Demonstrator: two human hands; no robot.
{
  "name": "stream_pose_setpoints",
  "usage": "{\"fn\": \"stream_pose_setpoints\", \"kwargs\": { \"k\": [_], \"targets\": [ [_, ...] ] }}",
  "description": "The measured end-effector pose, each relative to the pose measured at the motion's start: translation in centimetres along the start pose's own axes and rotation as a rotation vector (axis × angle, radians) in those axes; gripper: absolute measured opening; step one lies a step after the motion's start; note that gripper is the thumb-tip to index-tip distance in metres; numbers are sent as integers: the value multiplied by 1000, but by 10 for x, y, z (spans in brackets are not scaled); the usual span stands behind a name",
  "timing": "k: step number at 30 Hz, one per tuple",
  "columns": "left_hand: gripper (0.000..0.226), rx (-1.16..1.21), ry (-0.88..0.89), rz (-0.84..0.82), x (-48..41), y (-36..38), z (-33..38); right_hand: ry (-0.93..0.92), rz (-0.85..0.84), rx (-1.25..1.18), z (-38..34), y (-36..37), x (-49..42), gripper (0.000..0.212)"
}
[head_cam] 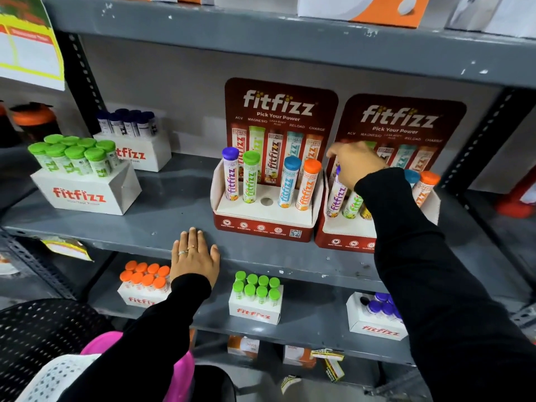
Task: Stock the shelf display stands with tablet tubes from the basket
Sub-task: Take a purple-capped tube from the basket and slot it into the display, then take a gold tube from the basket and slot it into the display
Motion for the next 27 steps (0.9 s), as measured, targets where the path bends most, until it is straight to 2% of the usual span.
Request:
{"fn": "stream_pose_setpoints", "kwargs": {
  "k": [2,4,7,10,12,14,18,21,24,27],
  "targets": [
    [57,28,14,26,0,-1,0,-107,118,14,-33,-9,11,44],
    [58,79,27,68,1,-3,-2,-230,135,-3,-79,-1,21,44],
    [63,189,112,77,15,-3,-6,-430,53,-103,-159,40,43,43],
    [53,338,163,125,50,12,-32,-604,-101,-223,-230,104,68,41],
    [51,439,57,149,83,32,-68,-666,-251,-246,-265,152,87,37],
    [53,476,-142,129,121,59,-117,-710,-387,-255,-298,196,108,33],
    [59,437,-504,-22,196,115,-200,-791,-629,-210,-350,277,148,30],
    [69,400,-709,-91,239,138,-234,-887,-764,-138,-386,331,179,31],
    [77,368,-799,-123,260,153,-251,-976,-787,-87,-418,363,206,26],
    [69,294,-859,-225,275,173,-260,-1005,-744,-69,-446,388,222,27]
  ]
}}
Point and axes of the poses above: each hand's wrist, its own x-axis away from the middle knuckle, its own y-axis out of the palm, z = x × y, the point moved 8 cm from there along -x, towards the middle knuckle, and after that the axes turned 1 degree about -z, right-handed, at the moved point
